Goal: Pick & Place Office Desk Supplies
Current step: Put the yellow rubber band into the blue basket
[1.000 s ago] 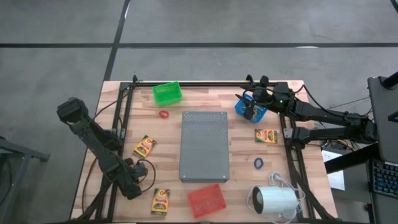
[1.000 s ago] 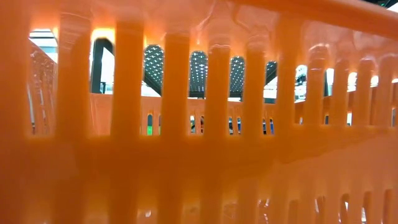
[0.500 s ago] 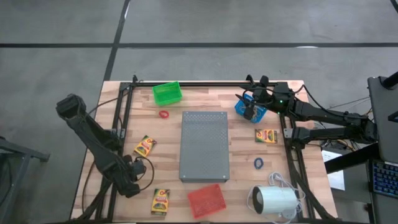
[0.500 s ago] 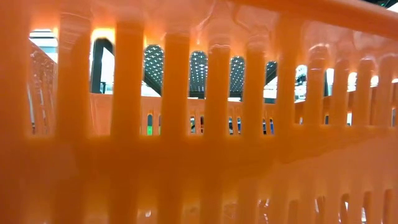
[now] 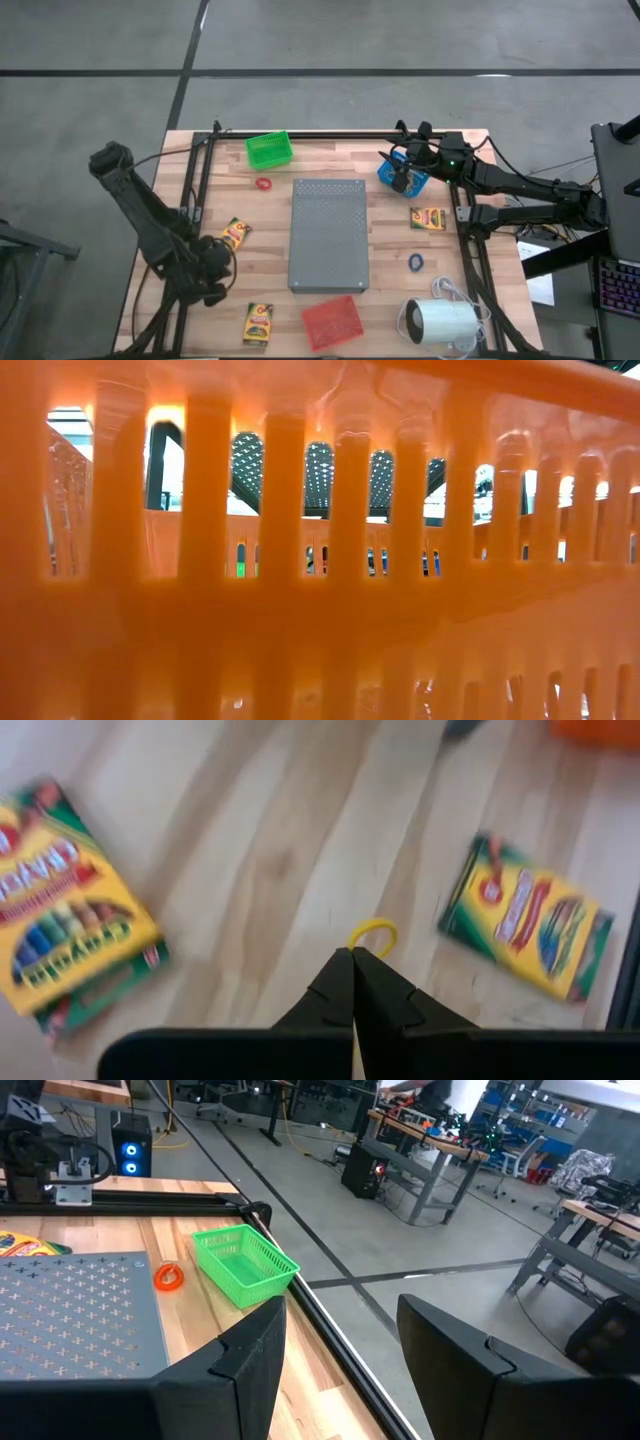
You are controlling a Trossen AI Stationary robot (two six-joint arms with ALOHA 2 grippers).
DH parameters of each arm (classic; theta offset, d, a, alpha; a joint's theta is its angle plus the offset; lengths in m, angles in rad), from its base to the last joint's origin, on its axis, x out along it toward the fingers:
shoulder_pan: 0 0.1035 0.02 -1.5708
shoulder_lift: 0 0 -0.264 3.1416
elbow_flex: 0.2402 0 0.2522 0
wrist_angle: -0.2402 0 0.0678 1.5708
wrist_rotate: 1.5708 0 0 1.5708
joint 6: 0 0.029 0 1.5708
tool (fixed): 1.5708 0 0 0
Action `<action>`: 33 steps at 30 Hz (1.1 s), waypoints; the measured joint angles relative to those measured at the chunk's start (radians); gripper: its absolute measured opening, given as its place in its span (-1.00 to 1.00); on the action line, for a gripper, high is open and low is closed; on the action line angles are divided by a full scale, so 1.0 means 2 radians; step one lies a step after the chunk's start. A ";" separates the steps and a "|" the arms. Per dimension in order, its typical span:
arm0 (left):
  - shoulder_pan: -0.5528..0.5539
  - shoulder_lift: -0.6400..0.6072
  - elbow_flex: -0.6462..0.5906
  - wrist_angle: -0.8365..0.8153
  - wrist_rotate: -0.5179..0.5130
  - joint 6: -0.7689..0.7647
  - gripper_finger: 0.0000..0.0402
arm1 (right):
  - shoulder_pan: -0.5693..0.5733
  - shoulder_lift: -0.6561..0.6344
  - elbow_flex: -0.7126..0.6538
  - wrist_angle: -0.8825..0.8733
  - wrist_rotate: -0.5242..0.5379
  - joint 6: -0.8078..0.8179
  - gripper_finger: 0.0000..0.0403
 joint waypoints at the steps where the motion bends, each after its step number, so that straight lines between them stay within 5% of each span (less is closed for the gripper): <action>1: 0.000 -0.005 0.000 0.000 -0.012 0.001 -1.00 | 0.000 0.000 0.000 0.000 0.000 0.000 -0.05; 20: 0.000 -0.067 0.000 0.003 -0.208 0.121 -1.00 | 0.000 0.000 0.000 0.000 0.000 0.000 -0.05; 33: 0.000 -0.071 0.000 0.100 -0.394 0.310 -1.00 | 0.000 0.000 0.000 0.000 0.000 0.000 -0.05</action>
